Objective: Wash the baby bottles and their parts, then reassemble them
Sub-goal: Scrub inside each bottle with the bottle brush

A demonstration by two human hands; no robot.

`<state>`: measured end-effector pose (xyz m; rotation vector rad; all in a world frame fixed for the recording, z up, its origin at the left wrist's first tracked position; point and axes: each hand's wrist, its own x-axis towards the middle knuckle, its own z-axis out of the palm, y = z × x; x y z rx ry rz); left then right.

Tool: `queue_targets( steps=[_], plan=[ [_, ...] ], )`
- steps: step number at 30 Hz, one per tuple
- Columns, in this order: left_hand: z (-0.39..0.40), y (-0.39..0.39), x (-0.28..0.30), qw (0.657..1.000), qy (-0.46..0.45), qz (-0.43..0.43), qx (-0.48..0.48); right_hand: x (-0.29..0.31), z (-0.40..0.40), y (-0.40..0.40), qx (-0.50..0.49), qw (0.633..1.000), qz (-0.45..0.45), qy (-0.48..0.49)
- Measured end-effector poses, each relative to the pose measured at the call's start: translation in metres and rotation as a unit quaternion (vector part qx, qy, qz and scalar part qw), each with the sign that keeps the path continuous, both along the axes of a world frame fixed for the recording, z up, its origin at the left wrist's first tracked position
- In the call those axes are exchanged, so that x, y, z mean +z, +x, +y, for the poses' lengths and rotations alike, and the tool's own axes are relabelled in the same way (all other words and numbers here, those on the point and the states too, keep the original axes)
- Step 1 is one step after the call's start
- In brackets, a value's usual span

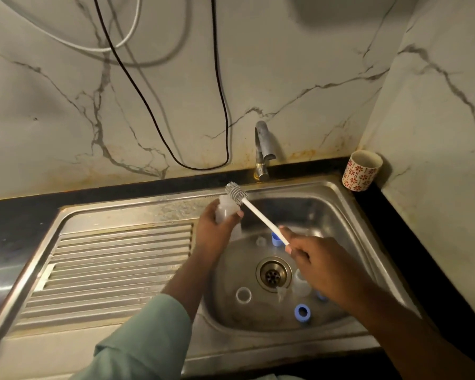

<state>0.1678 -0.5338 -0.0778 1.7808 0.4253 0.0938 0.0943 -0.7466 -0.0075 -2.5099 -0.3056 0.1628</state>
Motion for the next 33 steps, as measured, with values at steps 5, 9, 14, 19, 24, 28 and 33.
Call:
queue_targets(
  steps=[5,9,14,19,24,28,33],
  plan=[
    [0.017,0.012,0.014,0.990,0.125,0.019,-0.062,-0.009,-0.006,0.012,0.052,0.990,-0.048,-0.126],
    [0.023,0.013,0.024,0.997,0.064,0.017,-0.044,-0.015,-0.018,0.014,0.072,0.980,-0.079,-0.171],
    [0.027,0.015,0.029,0.998,0.043,0.025,-0.046,-0.014,-0.022,0.025,0.093,0.960,-0.109,-0.241],
    [0.032,0.021,0.042,0.994,0.039,0.036,-0.098,-0.011,-0.025,0.022,0.117,0.947,-0.132,-0.269],
    [0.031,0.020,0.041,0.976,0.175,0.019,-0.129,-0.005,-0.020,0.035,0.130,0.960,-0.100,-0.227],
    [0.027,0.014,0.033,0.935,0.335,-0.006,-0.116,-0.006,-0.009,0.033,0.099,0.986,-0.043,-0.131],
    [0.023,0.009,0.021,0.902,0.426,-0.002,-0.075,-0.012,0.021,0.033,0.054,0.988,-0.017,-0.145]
  ],
)
